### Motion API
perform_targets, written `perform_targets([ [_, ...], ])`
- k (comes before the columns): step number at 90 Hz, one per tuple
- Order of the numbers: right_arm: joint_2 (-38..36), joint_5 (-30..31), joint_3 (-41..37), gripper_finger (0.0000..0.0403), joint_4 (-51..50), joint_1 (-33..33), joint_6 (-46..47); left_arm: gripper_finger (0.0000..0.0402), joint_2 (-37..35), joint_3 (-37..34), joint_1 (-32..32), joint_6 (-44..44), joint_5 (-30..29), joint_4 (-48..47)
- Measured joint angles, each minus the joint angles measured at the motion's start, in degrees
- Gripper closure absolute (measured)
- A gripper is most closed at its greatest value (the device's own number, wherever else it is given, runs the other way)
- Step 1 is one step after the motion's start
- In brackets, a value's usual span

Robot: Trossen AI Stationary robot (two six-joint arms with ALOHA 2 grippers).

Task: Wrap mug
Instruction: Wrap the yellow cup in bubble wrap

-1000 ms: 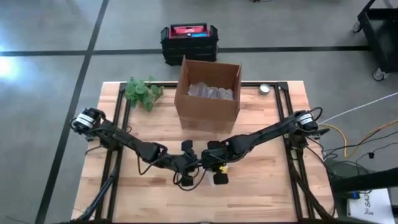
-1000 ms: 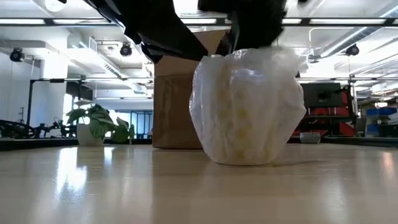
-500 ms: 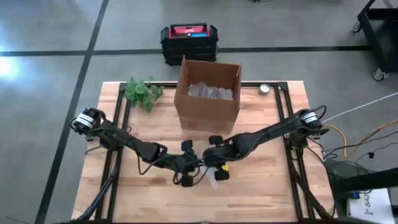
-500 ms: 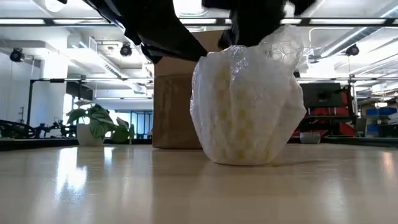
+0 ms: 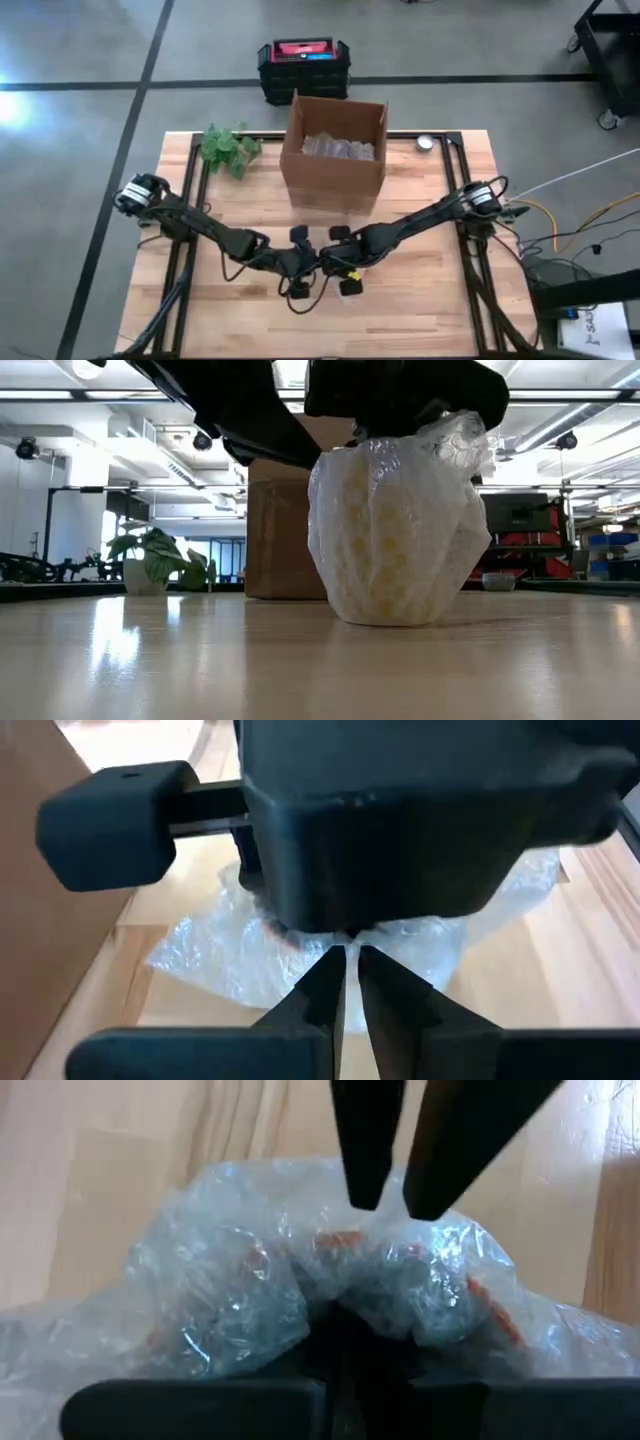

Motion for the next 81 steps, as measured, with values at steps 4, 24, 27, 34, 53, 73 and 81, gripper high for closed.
perform_targets([
  [4, -1.09, 0.0, -0.08, 0.039, 0.0, 0.0, -0.02, 0.0381, 0.0, 0.0, 0.0, 0.32, 0.0, -0.01],
  [24, -8.33, -2.15, -0.22, 0.0389, -1.31, 0.22, -0.06, 0.0381, 0.0, 0.0, 0.0, 0.54, -0.07, -0.07],
  [27, -9.12, -2.49, -0.18, 0.0389, -1.33, 0.22, -0.4, 0.0381, 0.0, 0.0, 0.0, 0.55, -0.09, -0.08],
  [34, -10.33, -2.8, -0.15, 0.0389, -1.38, 0.22, -0.75, 0.0381, 0.0, 0.0, 0.0, 0.6, -0.09, -0.22],
  [53, -7.05, -0.38, -0.42, 0.0389, 3.3, -0.05, -1.14, 0.0381, -0.02, 0.0, -0.01, 0.71, -0.13, -0.49],
  [73, 0.77, -1.01, -0.01, 0.0389, 6.33, -0.18, -0.88, 0.0381, -0.24, 0.0, -0.07, 0.29, 0.28, -3.66],
  [81, 2.09, -2.47, 0.09, 0.0389, 6.11, -0.17, -0.47, 0.0381, -0.24, 0.02, -0.09, 0.23, 0.28, -3.99],
])
